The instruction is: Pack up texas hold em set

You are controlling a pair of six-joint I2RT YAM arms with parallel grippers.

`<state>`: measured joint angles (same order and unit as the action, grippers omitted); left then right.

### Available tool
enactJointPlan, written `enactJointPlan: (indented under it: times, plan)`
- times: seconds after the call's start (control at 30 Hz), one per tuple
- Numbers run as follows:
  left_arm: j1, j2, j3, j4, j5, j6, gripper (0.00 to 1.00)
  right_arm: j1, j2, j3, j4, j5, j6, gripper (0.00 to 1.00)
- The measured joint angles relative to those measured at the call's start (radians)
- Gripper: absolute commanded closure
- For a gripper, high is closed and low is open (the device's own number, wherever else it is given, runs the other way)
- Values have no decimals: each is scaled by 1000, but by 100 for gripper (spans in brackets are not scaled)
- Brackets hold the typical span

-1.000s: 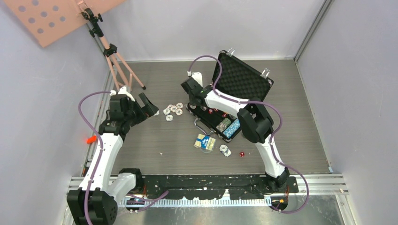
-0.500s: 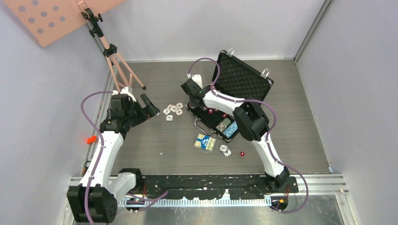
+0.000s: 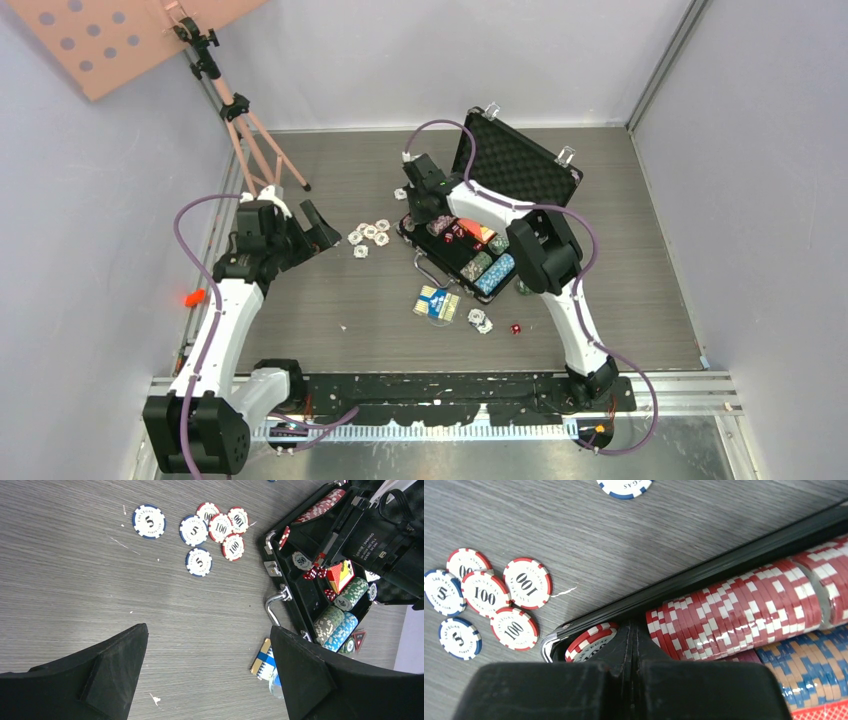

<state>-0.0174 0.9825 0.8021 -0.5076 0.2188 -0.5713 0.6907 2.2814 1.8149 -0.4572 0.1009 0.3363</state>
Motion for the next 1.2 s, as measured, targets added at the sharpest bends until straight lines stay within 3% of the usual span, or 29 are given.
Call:
enactJointPlan:
  times: [0.27, 0.67, 1.2]
  plan:
    - [0, 5, 0, 0, 22, 1, 6, -23, 0, 1, 5, -113, -134, 99]
    - [0, 32, 14, 1, 65, 1, 9, 4, -9, 1, -21, -75, -280, 99]
    - [0, 72, 15, 2, 71, -4, 11, 44, -50, 8, -66, 29, -188, 99]
